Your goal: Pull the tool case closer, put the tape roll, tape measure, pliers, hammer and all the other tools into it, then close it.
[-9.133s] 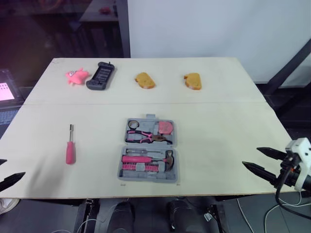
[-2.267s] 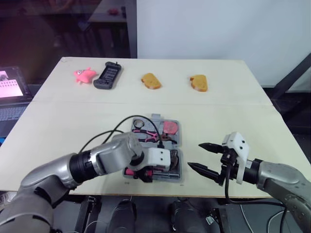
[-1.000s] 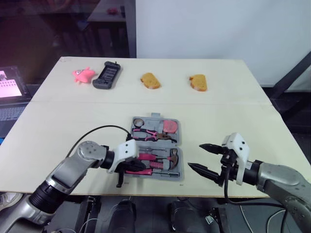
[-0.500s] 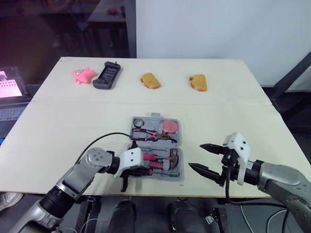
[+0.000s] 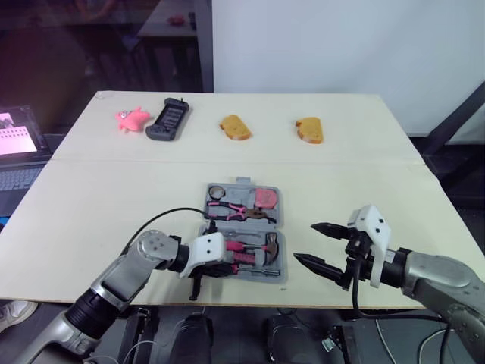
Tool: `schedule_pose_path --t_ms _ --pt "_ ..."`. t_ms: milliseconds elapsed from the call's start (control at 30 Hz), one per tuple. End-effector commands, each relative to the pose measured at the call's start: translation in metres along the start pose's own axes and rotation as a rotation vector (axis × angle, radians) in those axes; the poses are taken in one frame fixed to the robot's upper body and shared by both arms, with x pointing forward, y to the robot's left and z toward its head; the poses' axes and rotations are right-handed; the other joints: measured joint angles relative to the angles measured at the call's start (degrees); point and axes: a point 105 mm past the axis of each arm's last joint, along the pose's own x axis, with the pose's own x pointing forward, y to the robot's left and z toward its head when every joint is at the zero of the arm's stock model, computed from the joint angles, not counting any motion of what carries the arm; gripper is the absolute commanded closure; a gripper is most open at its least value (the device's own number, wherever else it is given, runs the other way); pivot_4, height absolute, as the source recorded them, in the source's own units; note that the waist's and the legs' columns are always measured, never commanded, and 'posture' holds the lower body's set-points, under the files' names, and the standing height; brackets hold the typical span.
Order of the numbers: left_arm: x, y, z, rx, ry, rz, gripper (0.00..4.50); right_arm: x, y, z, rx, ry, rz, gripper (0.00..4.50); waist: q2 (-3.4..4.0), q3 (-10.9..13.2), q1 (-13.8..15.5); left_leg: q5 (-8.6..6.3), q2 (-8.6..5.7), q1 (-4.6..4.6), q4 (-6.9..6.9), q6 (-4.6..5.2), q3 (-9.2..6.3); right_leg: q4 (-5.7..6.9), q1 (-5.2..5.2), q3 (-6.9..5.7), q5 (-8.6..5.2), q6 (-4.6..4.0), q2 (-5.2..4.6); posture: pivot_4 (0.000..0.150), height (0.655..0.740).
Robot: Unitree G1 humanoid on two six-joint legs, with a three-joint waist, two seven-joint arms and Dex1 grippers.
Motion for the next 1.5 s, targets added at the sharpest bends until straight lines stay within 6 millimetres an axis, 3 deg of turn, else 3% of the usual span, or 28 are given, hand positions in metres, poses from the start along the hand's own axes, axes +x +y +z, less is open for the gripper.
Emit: schedule_pose_path --t_ms 33,167,300,400,433,533,633,767,1000,1167,1500 --pt "-0.020 0.002 0.008 -0.042 -0.057 0.015 4.43 -0.004 0.000 0.006 -0.038 -0.006 -0.006 0.00 -0.04 0.03 -0.07 0.00 0.00 -0.01 0.00 0.00 0.00 0.00 -0.01 0.00 0.00 0.00 0.00 0.150 0.7400" --pt "-0.060 0.013 0.022 -0.052 -0.104 0.100 4.43 -0.003 -0.009 0.002 -0.037 0.008 -0.045 0.00 -0.08 0.10 -0.24 0.00 0.02 -0.07 -0.08 0.00 -0.01 0.02 -0.15 -0.01 0.00 0.00 0.02 0.150 0.7400" --pt "-0.092 0.036 0.007 -0.130 -0.068 0.280 4.43 0.007 -0.018 -0.001 -0.035 0.019 -0.076 0.00 -0.06 0.11 -0.27 0.00 0.01 -0.06 -0.07 0.00 0.01 0.01 -0.14 0.00 -0.01 -0.01 0.00 0.150 0.7400" --pt "-0.112 0.066 -0.017 -0.228 -0.039 0.472 4.50 0.027 -0.038 -0.013 -0.025 0.097 -0.142 0.80 -0.06 0.12 -0.42 0.00 0.01 -0.05 -0.07 0.00 0.01 0.01 -0.18 0.00 0.00 -0.02 0.01 0.150 0.7400" --pt "-0.112 0.075 -0.024 -0.253 -0.033 0.516 4.50 0.034 -0.043 -0.018 -0.031 0.130 -0.156 1.26 -0.06 0.12 -0.41 0.00 0.01 -0.04 -0.06 0.00 0.01 0.02 -0.18 0.00 0.00 -0.02 0.02 0.150 0.7400" --pt "-0.104 0.093 -0.038 -0.273 -0.012 0.589 4.50 0.053 -0.061 -0.033 -0.020 0.241 -0.209 2.76 -0.06 0.13 -0.13 0.00 0.00 -0.09 -0.04 0.00 0.01 0.01 -0.21 0.00 0.01 -0.01 0.01 0.150 0.7400" --pt "-0.085 0.101 -0.038 -0.255 -0.027 0.572 4.50 0.069 -0.072 -0.038 -0.016 0.302 -0.226 4.25 -0.06 0.13 0.16 0.00 -0.02 -0.20 -0.03 0.00 0.04 0.01 -0.28 0.00 0.10 0.16 -0.01 0.150 0.7400" --pt "-0.050 0.094 -0.036 -0.249 -0.016 0.469 4.50 0.086 -0.076 -0.051 -0.053 0.409 -0.192 4.39 0.00 0.14 -0.03 0.00 -0.02 -0.40 -0.04 0.00 0.03 0.06 -0.50 -0.02 0.13 0.20 0.00 0.150 0.7400" --pt "-0.016 0.078 -0.032 -0.208 0.007 0.356 4.50 0.122 -0.052 -0.045 -0.076 0.388 -0.062 4.39 0.05 0.10 -0.12 0.00 -0.02 -0.26 -0.01 0.00 0.00 0.09 -0.35 -0.04 0.14 0.21 0.02 0.150 0.7400" --pt "-0.015 0.068 -0.034 -0.203 0.008 0.332 4.50 0.126 -0.028 -0.043 -0.090 0.381 0.022 4.39 0.05 0.06 -0.20 0.00 -0.02 -0.14 -0.01 0.00 0.01 0.06 -0.19 -0.04 0.13 0.21 0.00 0.150 0.7400" --pt "-0.034 0.014 -0.052 -0.253 0.047 0.289 4.50 0.113 0.018 -0.044 -0.068 0.346 0.109 4.39 0.09 0.04 -1.38 -0.12 -0.01 -0.12 -0.34 0.19 -0.03 0.05 -0.35 -0.03 0.01 0.11 0.02 0.150 0.7400"
